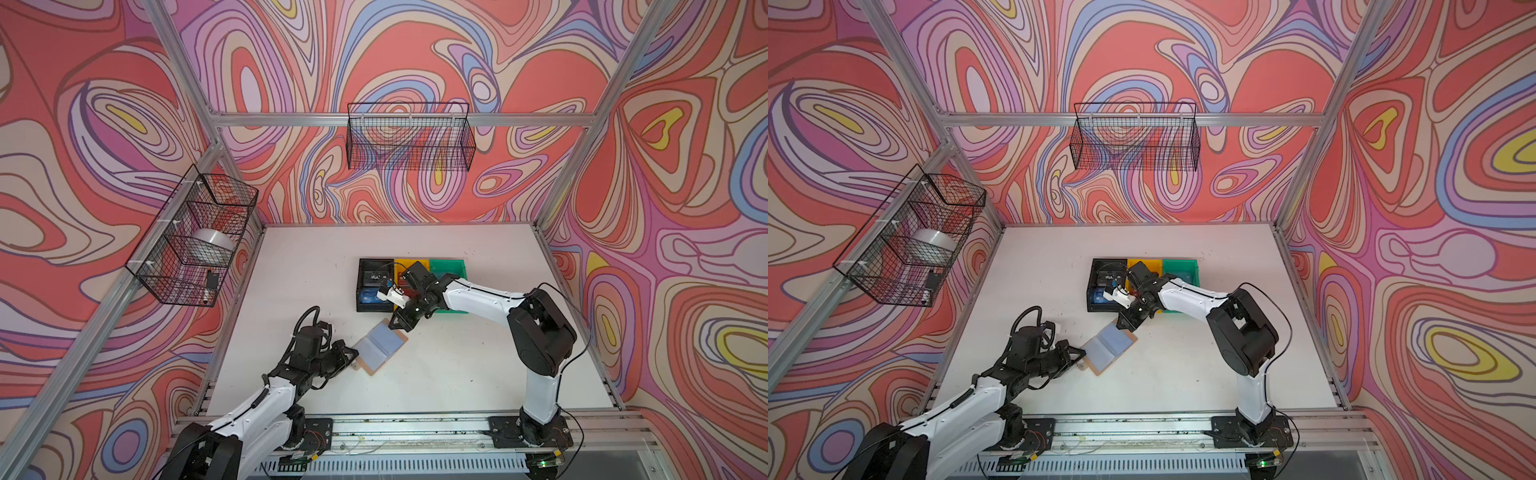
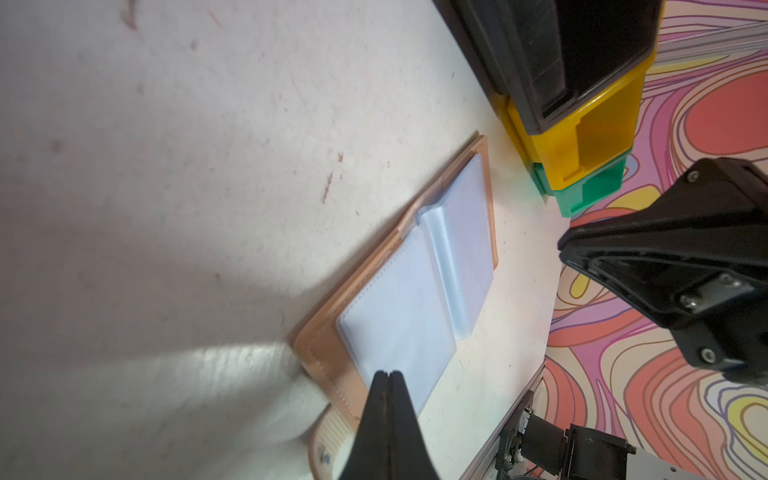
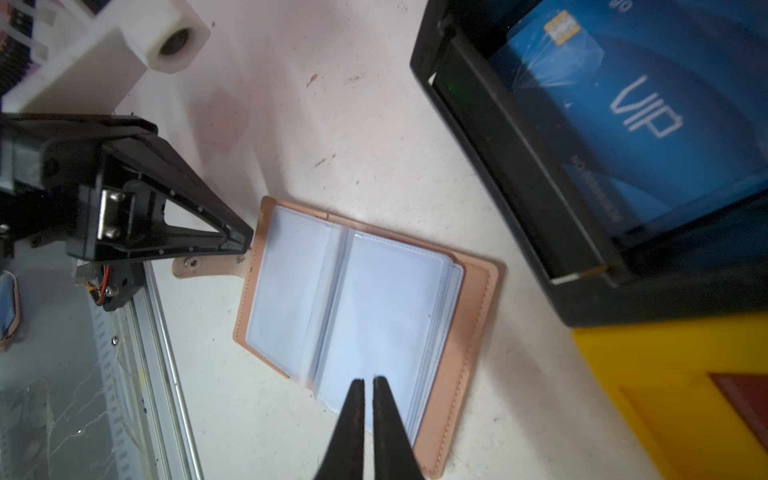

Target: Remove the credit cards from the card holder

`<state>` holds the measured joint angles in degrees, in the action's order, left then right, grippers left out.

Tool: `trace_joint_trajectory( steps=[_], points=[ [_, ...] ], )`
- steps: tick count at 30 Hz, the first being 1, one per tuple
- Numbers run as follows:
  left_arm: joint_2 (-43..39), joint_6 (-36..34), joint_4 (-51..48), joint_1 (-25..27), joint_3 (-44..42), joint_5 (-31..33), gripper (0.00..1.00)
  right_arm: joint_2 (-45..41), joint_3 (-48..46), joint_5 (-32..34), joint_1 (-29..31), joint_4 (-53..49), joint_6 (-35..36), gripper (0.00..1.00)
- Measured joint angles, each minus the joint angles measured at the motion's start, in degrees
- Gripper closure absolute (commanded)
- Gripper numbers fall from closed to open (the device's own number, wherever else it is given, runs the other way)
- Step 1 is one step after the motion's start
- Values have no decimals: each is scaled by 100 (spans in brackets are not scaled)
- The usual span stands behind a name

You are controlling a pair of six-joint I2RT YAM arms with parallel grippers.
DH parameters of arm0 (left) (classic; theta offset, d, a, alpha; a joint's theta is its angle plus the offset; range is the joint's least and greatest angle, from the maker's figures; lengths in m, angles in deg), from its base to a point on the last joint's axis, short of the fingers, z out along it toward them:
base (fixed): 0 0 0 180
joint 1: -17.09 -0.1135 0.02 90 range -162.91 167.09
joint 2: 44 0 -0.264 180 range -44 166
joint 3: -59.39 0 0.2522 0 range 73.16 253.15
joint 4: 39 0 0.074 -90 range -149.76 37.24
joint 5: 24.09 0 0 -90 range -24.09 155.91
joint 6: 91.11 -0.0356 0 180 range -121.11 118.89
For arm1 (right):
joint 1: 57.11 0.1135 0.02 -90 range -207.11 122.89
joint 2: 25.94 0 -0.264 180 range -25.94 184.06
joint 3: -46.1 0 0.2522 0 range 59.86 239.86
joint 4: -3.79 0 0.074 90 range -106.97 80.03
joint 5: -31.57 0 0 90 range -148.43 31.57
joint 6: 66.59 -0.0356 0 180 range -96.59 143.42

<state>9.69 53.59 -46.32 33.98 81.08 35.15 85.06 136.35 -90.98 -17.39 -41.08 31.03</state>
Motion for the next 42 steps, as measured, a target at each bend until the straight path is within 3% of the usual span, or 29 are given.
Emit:
trace_joint_trajectory(
  steps=[13,32,35,38,41,42],
  points=[
    [-61,-2,2,0,-101,127,100,507,-186,72,57,323,-481,92],
    [-175,-26,-87,0,-199,247,98,372,-90,566,125,-26,-774,91],
    [-400,-111,-426,0,2,310,85,17,-205,640,92,-87,-769,86],
    [-699,-269,-831,-2,350,437,65,-684,-232,686,-31,-70,-730,82],
    [-949,-476,-1231,-26,730,595,29,-1484,-234,750,-404,133,-688,74],
    [-1014,-579,-1399,-50,872,660,13,-1755,-236,780,-636,247,-691,71]
  ],
)
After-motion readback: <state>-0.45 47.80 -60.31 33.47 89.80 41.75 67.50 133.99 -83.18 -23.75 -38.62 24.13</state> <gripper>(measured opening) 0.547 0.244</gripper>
